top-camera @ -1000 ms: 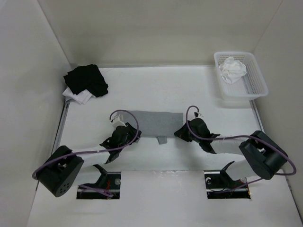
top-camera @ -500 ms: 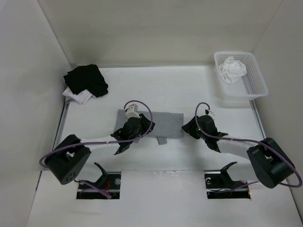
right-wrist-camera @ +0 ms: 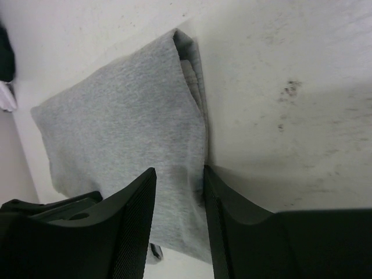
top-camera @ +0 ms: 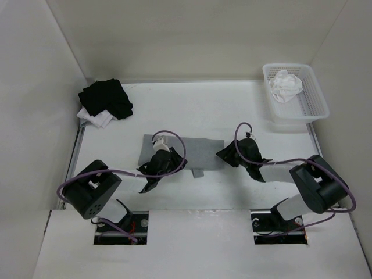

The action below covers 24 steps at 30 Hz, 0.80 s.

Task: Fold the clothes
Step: Fold the tank top

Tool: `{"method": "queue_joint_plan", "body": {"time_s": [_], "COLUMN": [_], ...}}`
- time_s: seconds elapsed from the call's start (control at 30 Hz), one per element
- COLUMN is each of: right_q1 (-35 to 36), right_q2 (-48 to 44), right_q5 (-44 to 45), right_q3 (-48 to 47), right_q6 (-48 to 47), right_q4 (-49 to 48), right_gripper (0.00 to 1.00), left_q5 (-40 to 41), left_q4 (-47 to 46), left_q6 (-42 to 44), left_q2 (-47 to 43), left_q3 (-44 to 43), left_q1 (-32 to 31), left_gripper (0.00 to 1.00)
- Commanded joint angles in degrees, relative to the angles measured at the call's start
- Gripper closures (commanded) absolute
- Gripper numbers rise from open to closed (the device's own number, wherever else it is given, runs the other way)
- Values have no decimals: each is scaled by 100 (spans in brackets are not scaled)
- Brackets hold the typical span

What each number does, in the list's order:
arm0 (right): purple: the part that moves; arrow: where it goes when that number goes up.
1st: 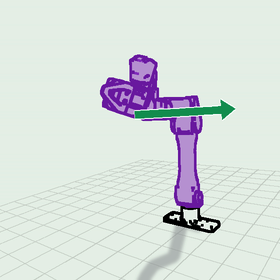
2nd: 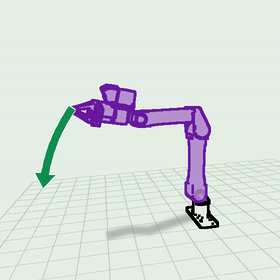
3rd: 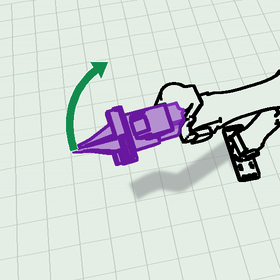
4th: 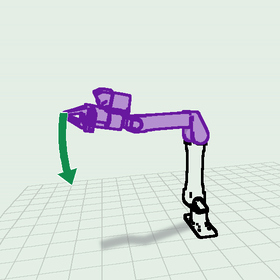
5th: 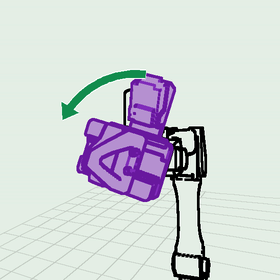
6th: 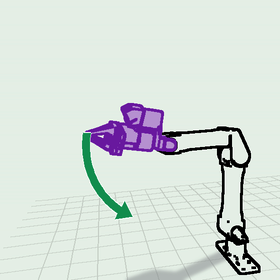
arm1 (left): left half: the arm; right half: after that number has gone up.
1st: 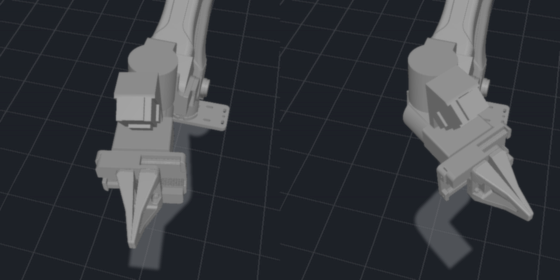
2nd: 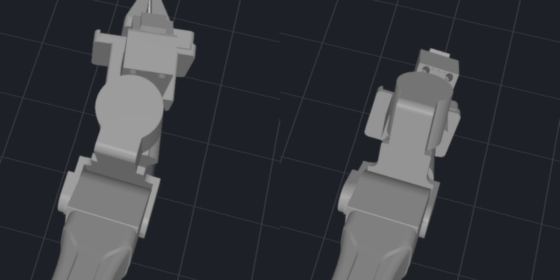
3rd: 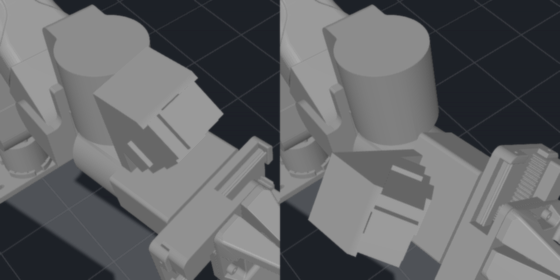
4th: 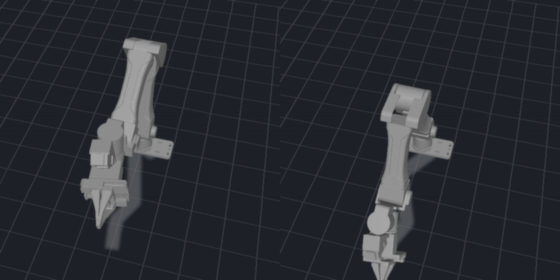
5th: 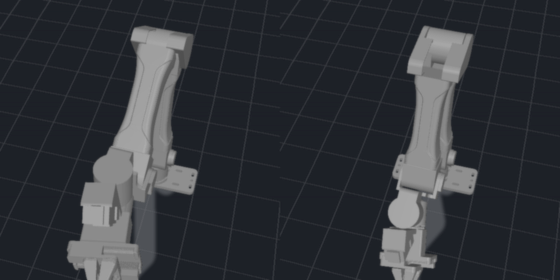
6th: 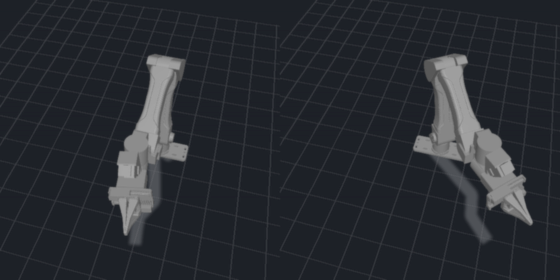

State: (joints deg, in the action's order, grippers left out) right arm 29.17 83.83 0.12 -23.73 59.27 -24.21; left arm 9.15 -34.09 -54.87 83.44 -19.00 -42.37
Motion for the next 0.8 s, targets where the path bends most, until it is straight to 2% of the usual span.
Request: {"method": "queue_joint_plan", "body": {"time_s": [0.0,0.1,0.2,0.3,0.37,0.5,0.63,0.77], "right_q1": [15,-30,-74,-74,-47,-47,-3,5], "right_q2": [379,555,678,346,-66,-1226,-2596,-3591], "right_q5": [-389,-513,-540,-260,-48,286,734,875], "right_q3": [245,281,324,517,649,747,563,194], "right_q6": [278,366,419,428,384,148,-292,-608], "right_q4": [-320,-698,-1067,-1253,-1166,-149,1389,2725], "right_gripper": [59,65,81,94,96,97,98,98], "left_q5": [-45,-36,-10,139,245,307,447,798], "left_q4": [-169,-142,-107,-81,-72,-72,130,16], "left_q6": [3,29,29,47,47,56,-23,-85], "left_q2": [-249,-345,-416,-434,-425,-188,-12,-590], "left_q3": [134,143,143,169,178,38,-112,72], "left_q1": [49,23,-65,-205,-302,-565,-864,-1146], "left_gripper": [75,76,76,76,76,79,90,92]}}
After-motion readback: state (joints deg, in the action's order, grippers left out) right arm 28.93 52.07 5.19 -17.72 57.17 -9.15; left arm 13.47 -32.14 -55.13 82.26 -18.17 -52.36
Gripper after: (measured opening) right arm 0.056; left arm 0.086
